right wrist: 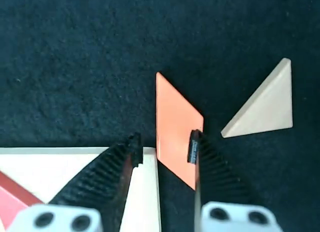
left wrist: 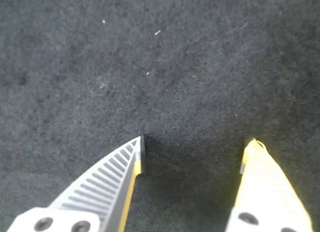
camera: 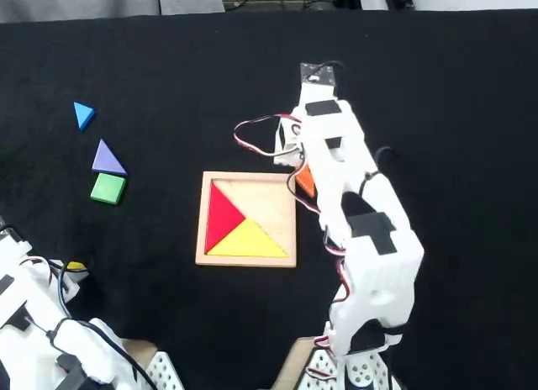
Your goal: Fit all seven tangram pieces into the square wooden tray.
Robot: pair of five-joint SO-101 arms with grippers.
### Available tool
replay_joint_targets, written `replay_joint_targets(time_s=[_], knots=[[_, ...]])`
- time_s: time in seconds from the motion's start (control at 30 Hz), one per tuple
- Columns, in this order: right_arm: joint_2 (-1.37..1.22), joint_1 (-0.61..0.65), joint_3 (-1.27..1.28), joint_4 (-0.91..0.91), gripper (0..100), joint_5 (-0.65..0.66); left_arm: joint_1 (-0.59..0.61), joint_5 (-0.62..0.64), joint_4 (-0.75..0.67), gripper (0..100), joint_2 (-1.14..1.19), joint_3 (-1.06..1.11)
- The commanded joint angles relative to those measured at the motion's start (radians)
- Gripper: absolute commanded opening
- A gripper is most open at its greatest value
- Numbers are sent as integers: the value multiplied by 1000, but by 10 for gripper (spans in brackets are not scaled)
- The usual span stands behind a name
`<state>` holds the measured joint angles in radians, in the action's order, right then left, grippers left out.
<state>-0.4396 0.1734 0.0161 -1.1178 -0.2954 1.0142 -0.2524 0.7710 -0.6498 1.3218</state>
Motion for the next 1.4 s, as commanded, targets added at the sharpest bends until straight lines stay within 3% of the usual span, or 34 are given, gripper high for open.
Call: replay_joint_targets(time_s=[0.0, 0.13, 0.33, 0.8, 0.87, 1.07, 1.37], knots=[[-36, -14, -45, -11, 156, -5, -16, -8, -6, 318, -11, 1], [-42, -29, -70, -54, 165, -3, -16, -8, -6, 318, -11, 1], [-25, -57, -110, -132, 314, 0, -16, -8, -6, 318, -11, 1], [-88, -55, -131, -117, 314, 60, -16, -8, -6, 318, -11, 1], [-91, -57, -131, -114, 292, 60, -16, -8, -6, 318, -11, 1], [-94, -57, -133, -109, 82, 61, -16, -8, -6, 318, -11, 1], [-87, -147, -159, -124, 85, 61, -16, -8, -6, 318, -11, 1]])
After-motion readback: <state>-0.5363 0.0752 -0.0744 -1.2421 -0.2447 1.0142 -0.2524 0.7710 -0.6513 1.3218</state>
